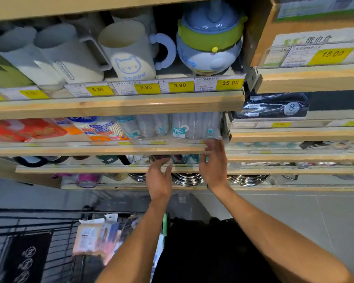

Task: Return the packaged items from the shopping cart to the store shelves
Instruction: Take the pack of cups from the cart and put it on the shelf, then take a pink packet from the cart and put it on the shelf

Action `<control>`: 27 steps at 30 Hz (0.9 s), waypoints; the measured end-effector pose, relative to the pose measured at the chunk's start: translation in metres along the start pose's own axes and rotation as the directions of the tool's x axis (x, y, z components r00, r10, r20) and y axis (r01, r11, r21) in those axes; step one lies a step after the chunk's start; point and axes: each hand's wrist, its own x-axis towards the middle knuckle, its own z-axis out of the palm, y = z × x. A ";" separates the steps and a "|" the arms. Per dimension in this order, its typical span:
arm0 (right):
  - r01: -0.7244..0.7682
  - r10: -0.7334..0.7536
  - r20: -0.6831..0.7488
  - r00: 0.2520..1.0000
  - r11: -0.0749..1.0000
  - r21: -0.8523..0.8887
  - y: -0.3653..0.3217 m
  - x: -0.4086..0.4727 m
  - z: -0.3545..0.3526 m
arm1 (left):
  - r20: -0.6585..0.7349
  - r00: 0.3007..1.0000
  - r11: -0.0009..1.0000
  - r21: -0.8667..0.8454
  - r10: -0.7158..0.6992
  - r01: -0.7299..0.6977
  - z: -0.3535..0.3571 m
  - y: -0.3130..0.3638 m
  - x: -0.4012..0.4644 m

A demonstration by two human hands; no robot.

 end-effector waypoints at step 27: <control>0.979 -0.196 0.980 -0.034 0.188 0.072 0.061 -0.223 0.079 | -0.111 0.518 0.492 0.197 -0.848 0.848 0.014 -0.143 -0.361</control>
